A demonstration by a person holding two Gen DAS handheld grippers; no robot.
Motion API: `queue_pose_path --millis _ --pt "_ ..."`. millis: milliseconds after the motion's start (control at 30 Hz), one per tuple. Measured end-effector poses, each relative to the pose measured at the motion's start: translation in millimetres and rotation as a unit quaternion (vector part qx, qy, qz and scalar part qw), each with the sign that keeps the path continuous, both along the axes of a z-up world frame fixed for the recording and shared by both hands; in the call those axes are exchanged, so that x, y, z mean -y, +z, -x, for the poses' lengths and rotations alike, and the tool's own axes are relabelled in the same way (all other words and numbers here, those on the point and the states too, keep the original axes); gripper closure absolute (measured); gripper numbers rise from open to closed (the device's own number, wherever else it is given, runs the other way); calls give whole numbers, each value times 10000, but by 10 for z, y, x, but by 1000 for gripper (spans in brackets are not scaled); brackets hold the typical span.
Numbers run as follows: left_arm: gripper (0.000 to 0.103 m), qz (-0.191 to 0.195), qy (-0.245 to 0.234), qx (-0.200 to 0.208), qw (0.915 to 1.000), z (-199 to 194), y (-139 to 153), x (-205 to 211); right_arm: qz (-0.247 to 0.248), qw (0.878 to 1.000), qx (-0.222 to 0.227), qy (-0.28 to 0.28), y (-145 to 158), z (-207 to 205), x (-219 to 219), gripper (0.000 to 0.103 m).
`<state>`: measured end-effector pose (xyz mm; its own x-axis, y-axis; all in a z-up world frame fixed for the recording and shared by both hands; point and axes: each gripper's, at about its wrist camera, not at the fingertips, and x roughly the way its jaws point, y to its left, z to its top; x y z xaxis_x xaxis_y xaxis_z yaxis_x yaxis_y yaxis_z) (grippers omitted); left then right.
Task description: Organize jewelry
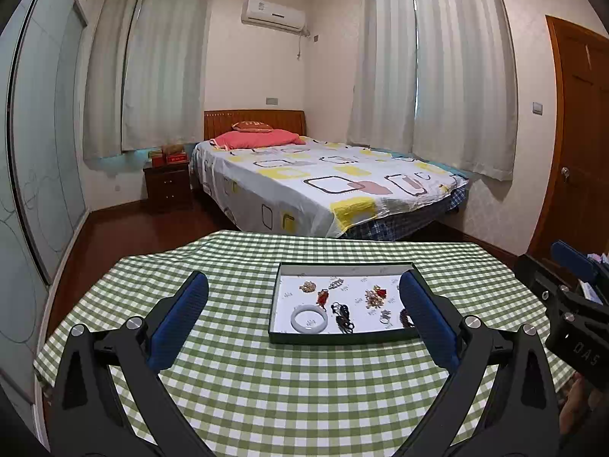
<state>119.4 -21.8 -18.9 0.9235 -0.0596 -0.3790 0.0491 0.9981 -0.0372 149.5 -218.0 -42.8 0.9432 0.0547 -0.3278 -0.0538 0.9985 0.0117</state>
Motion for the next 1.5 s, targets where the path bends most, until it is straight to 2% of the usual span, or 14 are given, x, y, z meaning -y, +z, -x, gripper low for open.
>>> queue_pose_path --millis 567,1500 --pt "5 59 0 63 10000 154 21 -68 56 9999 100 25 -10 85 -60 31" --pt "5 98 76 103 9999 142 50 -76 55 9999 119 37 -18 82 -81 31"
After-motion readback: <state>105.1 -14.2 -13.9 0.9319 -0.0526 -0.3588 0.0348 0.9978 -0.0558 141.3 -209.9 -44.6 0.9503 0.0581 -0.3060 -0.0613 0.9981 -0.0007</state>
